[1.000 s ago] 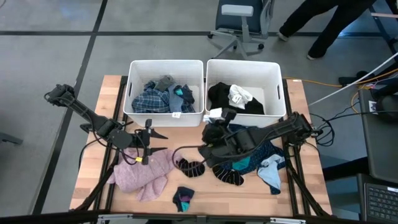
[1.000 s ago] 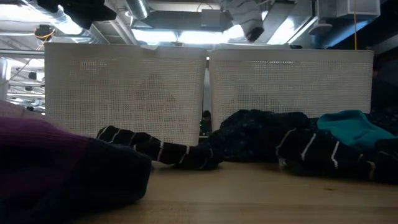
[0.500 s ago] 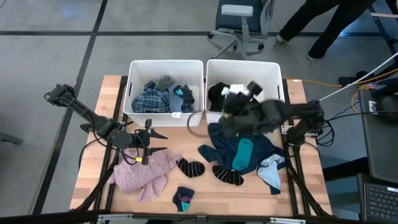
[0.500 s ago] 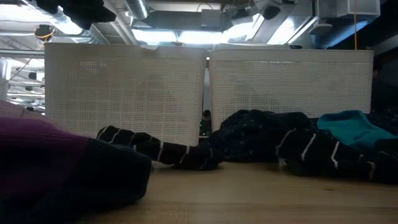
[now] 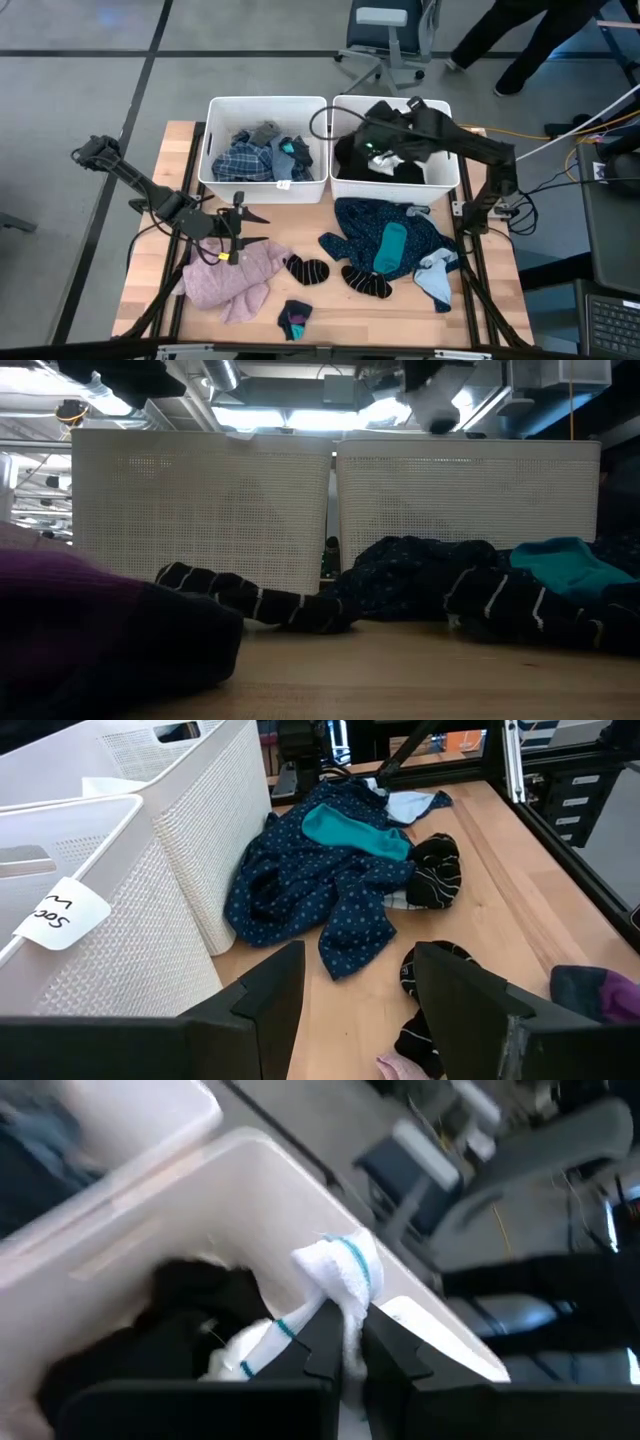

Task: Sort clothes
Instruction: Put the white blue sock into the right white bin, then put the dark blue shirt into the left white bin

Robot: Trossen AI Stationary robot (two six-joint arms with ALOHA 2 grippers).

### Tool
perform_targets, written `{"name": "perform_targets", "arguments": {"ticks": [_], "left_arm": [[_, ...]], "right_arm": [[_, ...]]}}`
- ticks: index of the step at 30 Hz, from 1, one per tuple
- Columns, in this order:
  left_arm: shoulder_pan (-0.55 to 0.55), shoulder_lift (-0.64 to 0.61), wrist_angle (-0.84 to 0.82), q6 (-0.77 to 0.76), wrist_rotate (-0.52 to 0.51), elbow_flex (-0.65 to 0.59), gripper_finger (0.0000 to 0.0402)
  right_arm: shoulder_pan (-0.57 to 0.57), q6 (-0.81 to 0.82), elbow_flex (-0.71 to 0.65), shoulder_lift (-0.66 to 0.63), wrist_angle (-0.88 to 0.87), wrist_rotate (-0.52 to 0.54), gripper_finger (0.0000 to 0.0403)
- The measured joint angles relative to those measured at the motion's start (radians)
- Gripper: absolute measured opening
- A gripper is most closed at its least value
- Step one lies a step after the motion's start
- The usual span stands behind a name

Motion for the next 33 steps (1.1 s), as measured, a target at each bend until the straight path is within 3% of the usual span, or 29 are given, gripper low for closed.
{"name": "perform_targets", "arguments": {"ticks": [10,20,23,33], "left_arm": [[0.0,0.0,-0.002,-0.001,0.0,0.0,0.018],[0.0,0.0,-0.001,-0.001,-0.001,0.0,0.018],[0.0,0.0,-0.001,-0.001,-0.001,0.0,0.018],[0.0,0.0,-0.002,-0.001,-0.001,0.0,0.018]], "right_arm": [[-0.126,0.053,-0.246,0.0,0.029,-0.054,0.0028],[-0.145,0.051,-0.43,0.0,0.126,-0.054,0.0033],[-0.151,0.052,-0.438,0.0,0.128,-0.089,0.0062],[-0.151,0.051,-0.429,0.0,0.115,-0.132,0.0235]]}}
